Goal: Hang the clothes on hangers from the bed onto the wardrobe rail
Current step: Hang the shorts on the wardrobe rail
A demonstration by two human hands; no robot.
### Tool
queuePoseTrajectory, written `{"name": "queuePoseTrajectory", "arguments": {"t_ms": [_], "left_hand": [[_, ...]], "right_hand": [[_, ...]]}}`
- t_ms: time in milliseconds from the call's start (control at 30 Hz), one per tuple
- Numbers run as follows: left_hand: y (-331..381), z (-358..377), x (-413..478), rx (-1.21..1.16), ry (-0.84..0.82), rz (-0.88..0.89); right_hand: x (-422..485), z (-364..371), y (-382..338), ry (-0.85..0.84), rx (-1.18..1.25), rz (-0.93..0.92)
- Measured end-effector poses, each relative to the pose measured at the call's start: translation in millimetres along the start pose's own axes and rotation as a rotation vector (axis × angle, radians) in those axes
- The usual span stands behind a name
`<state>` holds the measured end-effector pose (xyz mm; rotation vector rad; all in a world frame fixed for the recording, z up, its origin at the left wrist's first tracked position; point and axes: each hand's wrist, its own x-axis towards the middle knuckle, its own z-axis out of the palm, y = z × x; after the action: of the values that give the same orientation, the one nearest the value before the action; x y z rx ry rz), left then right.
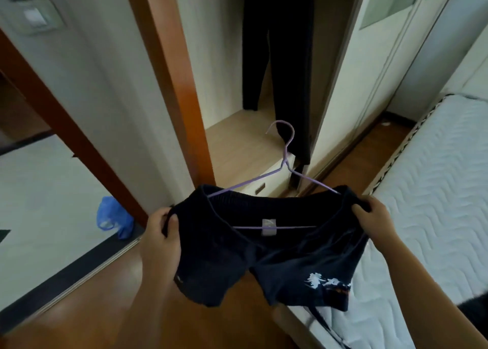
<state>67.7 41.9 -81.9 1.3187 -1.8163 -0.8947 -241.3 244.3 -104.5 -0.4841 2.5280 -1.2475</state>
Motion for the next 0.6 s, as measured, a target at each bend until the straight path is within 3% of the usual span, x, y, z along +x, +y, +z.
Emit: {"name": "queuePoseTrajectory", "arguments": {"t_ms": [300, 600], "left_hand": [[18.0, 21.1, 28.0, -0.063, -0.074, 0.215], [58.6, 89.6, 63.1, -0.15, -0.138, 0.214]], "right_hand": [[24.5, -26.3, -32.0, 0.116, 0.024, -0.053], [79.3, -54.1, -23.2, 0.287, 0.058, -0.01]]}}
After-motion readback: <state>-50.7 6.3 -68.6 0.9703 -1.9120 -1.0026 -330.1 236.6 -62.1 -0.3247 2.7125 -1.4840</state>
